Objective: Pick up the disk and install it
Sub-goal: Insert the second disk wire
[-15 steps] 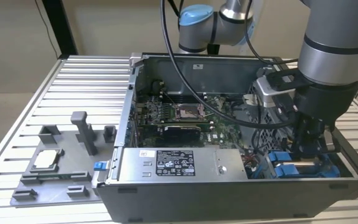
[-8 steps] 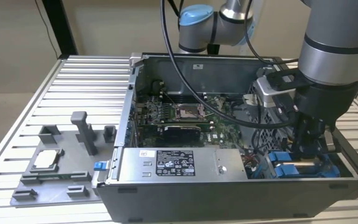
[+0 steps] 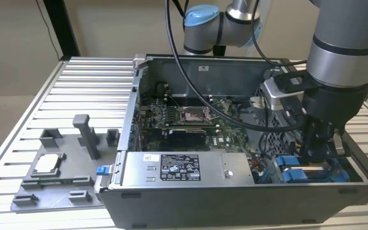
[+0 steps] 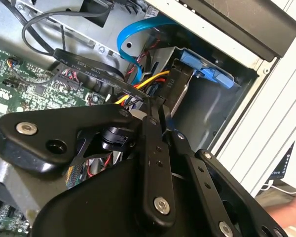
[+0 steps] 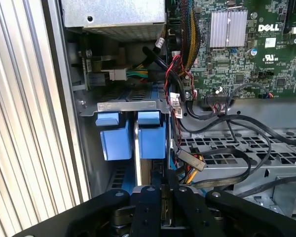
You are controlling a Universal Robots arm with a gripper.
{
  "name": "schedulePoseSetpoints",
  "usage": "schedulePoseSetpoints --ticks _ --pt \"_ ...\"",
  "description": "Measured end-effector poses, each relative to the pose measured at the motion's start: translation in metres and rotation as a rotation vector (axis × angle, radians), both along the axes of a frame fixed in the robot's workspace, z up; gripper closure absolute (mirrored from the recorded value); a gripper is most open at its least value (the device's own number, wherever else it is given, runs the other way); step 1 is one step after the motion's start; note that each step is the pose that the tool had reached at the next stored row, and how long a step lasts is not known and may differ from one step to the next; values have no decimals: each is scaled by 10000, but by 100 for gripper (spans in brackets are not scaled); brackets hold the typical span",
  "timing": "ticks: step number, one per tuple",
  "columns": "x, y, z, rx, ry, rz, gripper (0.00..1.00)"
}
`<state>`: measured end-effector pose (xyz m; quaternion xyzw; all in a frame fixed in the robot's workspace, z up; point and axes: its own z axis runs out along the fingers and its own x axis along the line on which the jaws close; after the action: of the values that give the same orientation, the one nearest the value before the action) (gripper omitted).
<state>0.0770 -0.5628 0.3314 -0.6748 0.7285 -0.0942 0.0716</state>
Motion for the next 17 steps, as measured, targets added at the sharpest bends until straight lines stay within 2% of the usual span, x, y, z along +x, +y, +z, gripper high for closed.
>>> schedulePoseSetpoints --ticks 17 --pt "0 0 0 0 0 0 100"
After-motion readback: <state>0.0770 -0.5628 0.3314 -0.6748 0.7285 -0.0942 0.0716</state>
